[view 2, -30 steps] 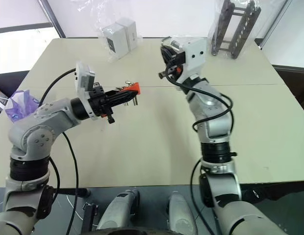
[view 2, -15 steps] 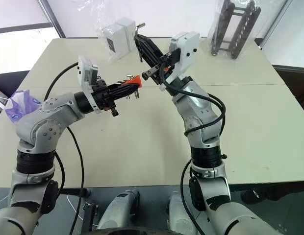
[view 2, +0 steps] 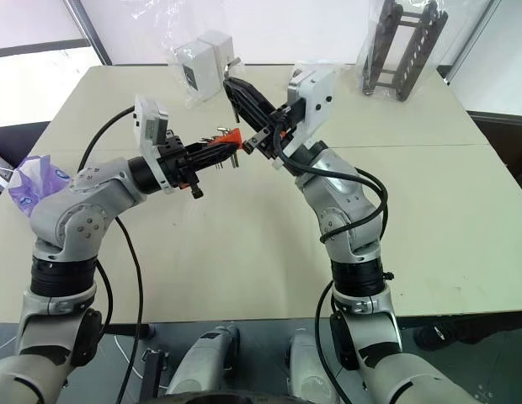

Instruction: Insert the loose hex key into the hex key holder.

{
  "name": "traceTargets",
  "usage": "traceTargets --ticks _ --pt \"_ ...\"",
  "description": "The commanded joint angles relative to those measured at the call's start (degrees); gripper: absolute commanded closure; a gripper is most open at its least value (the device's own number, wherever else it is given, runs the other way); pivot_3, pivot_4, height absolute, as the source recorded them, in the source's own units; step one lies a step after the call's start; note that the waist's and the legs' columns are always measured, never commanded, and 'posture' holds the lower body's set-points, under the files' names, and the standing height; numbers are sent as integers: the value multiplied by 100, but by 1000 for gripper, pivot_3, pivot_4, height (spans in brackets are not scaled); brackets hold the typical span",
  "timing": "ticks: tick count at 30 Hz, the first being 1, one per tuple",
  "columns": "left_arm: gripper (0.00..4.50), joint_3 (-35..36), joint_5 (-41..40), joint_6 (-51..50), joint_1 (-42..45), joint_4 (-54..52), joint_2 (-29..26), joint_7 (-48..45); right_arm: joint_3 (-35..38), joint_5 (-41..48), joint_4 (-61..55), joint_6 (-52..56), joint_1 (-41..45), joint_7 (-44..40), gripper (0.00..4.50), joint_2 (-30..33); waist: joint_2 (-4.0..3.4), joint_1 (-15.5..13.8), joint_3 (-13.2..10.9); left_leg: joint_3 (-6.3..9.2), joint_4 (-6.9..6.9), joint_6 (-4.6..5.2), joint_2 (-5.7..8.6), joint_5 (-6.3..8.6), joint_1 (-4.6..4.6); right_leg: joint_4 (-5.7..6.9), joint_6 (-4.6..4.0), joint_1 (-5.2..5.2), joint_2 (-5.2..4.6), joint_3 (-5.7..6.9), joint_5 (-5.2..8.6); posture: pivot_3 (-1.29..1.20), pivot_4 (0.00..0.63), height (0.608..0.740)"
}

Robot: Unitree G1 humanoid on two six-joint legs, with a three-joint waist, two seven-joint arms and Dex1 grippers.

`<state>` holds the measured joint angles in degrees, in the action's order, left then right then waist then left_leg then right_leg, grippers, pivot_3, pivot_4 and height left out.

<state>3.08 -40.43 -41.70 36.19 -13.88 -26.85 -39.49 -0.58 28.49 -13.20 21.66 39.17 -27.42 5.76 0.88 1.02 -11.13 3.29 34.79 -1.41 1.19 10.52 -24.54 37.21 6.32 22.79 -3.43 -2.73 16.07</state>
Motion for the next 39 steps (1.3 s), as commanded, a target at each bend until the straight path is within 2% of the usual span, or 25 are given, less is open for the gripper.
traceTargets --ticks 1,39 --pt "4500 80 -3 110 154 -97 -11 -32 -21 138 -297 44 98 2 4470 -1 0 0 0 0 0 0 0 0 0 0 0 0 0 0 0 0 150 740" --pt "4500 135 -137 18 205 -224 61 105 -72 -99 -31 -147 -22 23 4470 28 0 -1 0 0 -4 0 1 0 0 -3 0 1 -3 0 0 0 150 740"
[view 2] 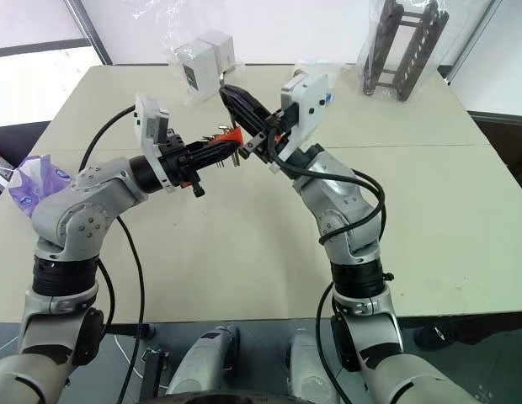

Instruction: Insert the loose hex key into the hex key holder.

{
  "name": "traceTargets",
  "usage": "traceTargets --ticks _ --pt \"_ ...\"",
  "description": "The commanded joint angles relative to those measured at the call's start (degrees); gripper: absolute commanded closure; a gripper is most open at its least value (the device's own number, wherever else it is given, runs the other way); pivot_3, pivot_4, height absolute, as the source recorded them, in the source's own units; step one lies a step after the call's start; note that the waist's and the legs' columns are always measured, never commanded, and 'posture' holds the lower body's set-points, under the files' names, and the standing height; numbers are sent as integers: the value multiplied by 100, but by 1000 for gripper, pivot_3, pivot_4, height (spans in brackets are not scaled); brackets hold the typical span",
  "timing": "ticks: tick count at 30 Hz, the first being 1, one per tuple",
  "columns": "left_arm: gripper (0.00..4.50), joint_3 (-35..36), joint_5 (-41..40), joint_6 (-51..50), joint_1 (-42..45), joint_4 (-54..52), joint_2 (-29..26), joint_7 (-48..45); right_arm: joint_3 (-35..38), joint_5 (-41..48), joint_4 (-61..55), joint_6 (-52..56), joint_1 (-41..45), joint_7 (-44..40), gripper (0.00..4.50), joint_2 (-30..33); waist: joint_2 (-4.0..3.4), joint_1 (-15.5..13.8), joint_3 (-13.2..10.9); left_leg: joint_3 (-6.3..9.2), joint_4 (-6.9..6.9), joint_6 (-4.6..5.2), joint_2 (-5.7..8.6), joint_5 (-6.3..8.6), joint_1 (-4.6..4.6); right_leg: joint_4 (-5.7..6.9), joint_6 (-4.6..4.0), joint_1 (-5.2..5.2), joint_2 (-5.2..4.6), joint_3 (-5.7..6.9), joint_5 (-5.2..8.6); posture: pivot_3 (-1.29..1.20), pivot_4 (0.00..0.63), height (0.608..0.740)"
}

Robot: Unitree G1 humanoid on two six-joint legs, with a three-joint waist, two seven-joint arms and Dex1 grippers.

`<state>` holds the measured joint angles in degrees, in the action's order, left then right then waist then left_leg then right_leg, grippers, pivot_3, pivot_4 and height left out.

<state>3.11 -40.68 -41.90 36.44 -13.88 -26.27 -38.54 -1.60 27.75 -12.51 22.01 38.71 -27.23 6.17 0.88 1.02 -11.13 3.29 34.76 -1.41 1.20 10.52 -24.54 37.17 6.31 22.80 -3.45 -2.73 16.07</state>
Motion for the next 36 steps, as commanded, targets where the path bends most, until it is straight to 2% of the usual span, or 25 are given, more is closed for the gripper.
traceTargets --ticks 1,17,18,20,23,25,33,36 --pt "4500 135 -116 33 180 -227 1 12 29 -32 -93 -192 18 3 4470 -16 0 0 0 0 0 0 0 0 0 0 0 0 0 0 0 0 150 740" --pt "4500 174 -138 38 229 -185 26 48 -34 15 -157 -111 -60 -50 4470 6 0 0 0 0 -3 0 0 0 0 -4 0 0 0 0 0 0 150 740" --pt "4500 171 -135 42 233 -180 33 51 -42 40 -179 -72 -76 -74 3757 26 0 0 0 0 -3 0 0 0 0 -4 0 0 0 0 0 0 150 740" --pt "4500 163 -127 48 236 -175 39 53 -55 56 -225 -17 -108 -105 2963 68 0 0 0 0 -3 0 0 0 0 -4 0 0 0 0 0 0 150 740" --pt "4500 156 -128 46 233 -173 40 59 -48 13 -320 44 -174 -109 1328 154 0 -2 0 0 -3 0 0 0 0 -4 0 0 0 0 0 0 150 740" --pt "4500 155 -125 45 223 -166 47 75 30 84 -500 138 -316 -168 395 318 0 -12 0 0 -3 0 1 0 0 -5 0 0 -1 0 0 0 150 740" --pt "4500 181 -390 -288 -103 -201 335 446 1009 1063 -1709 1142 -1609 -438 395 1729 1 -38 0 2 -2 1 9 1 -11 -20 0 -3 -15 2 1 0 150 740" --pt "4500 156 -560 -519 -289 -12 658 650 1499 1277 -1944 1370 -2026 -414 395 2215 1 -35 -1 1 -1 1 4 1 -10 -18 -15 -2 -14 0 9 0 150 740"
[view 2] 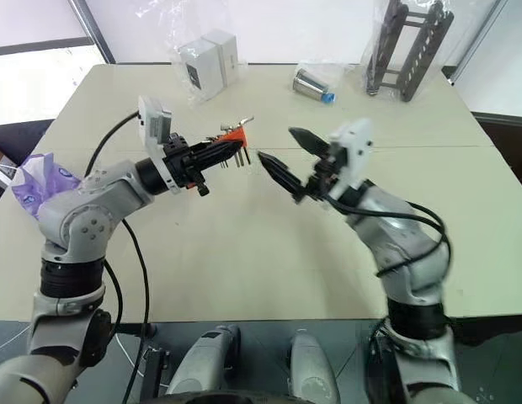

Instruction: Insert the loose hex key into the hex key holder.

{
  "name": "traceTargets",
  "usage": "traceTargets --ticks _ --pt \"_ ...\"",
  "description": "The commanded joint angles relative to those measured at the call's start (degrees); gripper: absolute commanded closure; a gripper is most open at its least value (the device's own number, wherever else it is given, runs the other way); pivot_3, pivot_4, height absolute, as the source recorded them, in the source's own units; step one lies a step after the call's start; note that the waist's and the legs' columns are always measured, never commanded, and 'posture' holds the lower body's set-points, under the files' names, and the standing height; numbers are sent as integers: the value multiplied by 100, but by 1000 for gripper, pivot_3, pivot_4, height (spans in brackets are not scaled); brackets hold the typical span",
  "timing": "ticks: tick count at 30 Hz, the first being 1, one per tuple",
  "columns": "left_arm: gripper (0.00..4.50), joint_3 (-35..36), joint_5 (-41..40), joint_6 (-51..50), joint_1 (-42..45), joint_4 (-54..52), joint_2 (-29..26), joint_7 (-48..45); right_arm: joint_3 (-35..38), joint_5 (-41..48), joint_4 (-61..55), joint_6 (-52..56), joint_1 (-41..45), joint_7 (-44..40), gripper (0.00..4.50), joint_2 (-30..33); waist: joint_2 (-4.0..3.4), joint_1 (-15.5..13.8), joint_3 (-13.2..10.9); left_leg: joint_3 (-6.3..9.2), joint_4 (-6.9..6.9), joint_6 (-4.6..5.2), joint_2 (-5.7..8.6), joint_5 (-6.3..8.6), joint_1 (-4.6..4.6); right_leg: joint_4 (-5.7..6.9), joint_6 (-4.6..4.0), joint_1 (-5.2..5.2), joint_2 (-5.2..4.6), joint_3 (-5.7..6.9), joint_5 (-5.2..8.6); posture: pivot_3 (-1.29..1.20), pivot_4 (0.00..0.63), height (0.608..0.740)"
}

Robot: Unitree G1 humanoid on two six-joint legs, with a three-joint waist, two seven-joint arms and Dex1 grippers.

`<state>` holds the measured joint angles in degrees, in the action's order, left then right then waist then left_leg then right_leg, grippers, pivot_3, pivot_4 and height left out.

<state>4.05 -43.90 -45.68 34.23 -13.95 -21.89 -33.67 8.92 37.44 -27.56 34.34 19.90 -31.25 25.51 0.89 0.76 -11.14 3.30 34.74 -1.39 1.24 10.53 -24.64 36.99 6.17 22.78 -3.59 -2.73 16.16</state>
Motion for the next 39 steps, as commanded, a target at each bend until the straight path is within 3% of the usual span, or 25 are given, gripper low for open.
traceTargets --ticks 1,6,13,21,27,28,29,35,39 --pt "4500 39 -287 -218 -120 47 319 200 571 361 -487 180 -232 16 395 391 1 -2 0 1 0 0 -2 0 0 0 -1 0 0 1 1 0 150 740" --pt "4500 -344 -280 -446 -431 470 917 222 994 476 -703 268 -506 219 395 717 1 -16 0 -1 5 0 -2 0 0 1 -2 -2 8 1 1 0 150 740" --pt "4500 -532 -134 -618 -523 1408 1481 271 1046 537 -1015 256 -743 567 395 734 2 -18 0 -1 13 1 1 0 -3 0 -3 -4 6 1 2 0 150 740" --pt "4500 -451 85 -821 -362 2520 1736 332 1000 539 -1157 210 -884 742 395 742 3 -22 0 1 16 2 2 1 -4 0 -3 -5 6 2 3 0 150 740" --pt "4500 -408 270 -888 -384 2717 1603 293 908 506 -1115 180 -844 772 395 737 1 -22 2 2 21 2 2 1 -3 0 -5 -9 5 2 3 0 150 740" --pt "3532 -383 282 -901 -402 2699 1568 297 892 501 -1103 176 -830 774 341 736 1 -16 2 2 22 2 2 1 -2 0 -5 -10 5 2 3 0 150 740" --pt "3243 -348 285 -933 -435 2652 1506 295 871 492 -1076 169 -811 765 341 736 1 -5 2 1 22 2 1 1 -2 -1 -5 -9 5 2 3 0 150 740" --pt "139 -114 184 -1211 -657 2193 1186 416 780 463 -969 162 -765 675 341 778 2 4 4 2 21 1 -4 1 3 -1 -6 -12 1 0 4 0 150 740" --pt "56 -39 215 -1266 -789 1575 733 393 752 462 -879 188 -755 514 341 877 0 36 4 1 17 1 -12 2 17 0 -10 -18 4 -4 5 0 150 740"
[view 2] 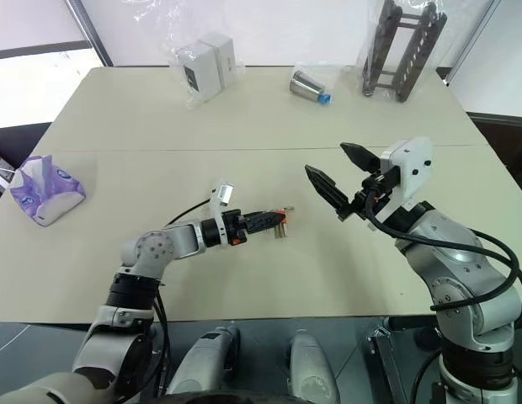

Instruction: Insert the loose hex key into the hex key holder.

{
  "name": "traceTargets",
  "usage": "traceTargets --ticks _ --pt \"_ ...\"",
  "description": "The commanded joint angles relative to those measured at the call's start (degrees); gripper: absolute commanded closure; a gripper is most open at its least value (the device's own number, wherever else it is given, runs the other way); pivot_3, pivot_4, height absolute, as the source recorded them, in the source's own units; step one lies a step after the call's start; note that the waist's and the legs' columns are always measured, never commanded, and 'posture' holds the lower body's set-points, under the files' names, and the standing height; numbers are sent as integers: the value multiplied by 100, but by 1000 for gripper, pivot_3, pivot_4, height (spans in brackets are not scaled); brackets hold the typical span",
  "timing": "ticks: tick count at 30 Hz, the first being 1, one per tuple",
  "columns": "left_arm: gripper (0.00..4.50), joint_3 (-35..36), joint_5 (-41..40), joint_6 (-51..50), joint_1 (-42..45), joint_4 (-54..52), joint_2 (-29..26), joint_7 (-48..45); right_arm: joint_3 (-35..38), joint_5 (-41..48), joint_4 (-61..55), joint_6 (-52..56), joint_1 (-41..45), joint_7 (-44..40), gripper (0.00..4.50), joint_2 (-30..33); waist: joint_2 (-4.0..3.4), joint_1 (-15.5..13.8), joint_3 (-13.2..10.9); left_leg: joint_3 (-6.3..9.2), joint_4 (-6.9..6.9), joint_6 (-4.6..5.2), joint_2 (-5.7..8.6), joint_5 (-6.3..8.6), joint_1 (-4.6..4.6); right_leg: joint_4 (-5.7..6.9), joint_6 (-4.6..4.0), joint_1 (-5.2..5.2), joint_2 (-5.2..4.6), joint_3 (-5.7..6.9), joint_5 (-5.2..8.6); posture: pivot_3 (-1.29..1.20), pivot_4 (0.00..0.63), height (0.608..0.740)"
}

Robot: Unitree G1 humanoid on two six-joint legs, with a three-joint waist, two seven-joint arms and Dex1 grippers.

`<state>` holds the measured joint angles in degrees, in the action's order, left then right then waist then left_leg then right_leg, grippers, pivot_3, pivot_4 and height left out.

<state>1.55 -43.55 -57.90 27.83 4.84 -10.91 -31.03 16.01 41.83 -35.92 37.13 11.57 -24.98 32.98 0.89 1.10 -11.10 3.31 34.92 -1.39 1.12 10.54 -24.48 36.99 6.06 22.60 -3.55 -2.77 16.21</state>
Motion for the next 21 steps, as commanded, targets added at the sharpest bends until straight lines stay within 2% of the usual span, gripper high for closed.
traceTargets --ticks 1,6,10,17,21 --pt "56 122 260 41 -188 -506 -553 40 39 35 -9 -68 74 -195 341 194 -1 -6 0 0 -2 0 -1 0 0 0 0 2 0 0 0 0 150 740" --pt "56 -212 615 496 -331 -1401 -1455 -489 40 68 167 66 -140 -931 341 854 -1 -53 0 -3 -11 -1 3 0 -7 -11 -2 6 -7 -2 1 0 150 740" --pt "56 -201 674 729 -309 -2007 -2106 -987 52 -49 460 92 -288 -1577 341 1465 -2 -109 0 -1 -12 -1 4 1 -29 -53 -4 5 -17 -1 -1 0 150 740" --pt "56 360 -44 543 -282 -2690 -2888 -1765 -49 -336 793 -16 -489 -2497 341 2240 -2 -165 0 -2 -10 15 4 10 -92 -81 -5 55 -23 -1 -6 0 150 740" --pt "56 531 -242 550 -486 -2938 -3379 -2127 -145 -482 891 -60 -476 -2840 341 2464 -3 -168 0 -3 -10 16 4 10 -92 -80 -4 55 -18 2 -5 0 150 740"
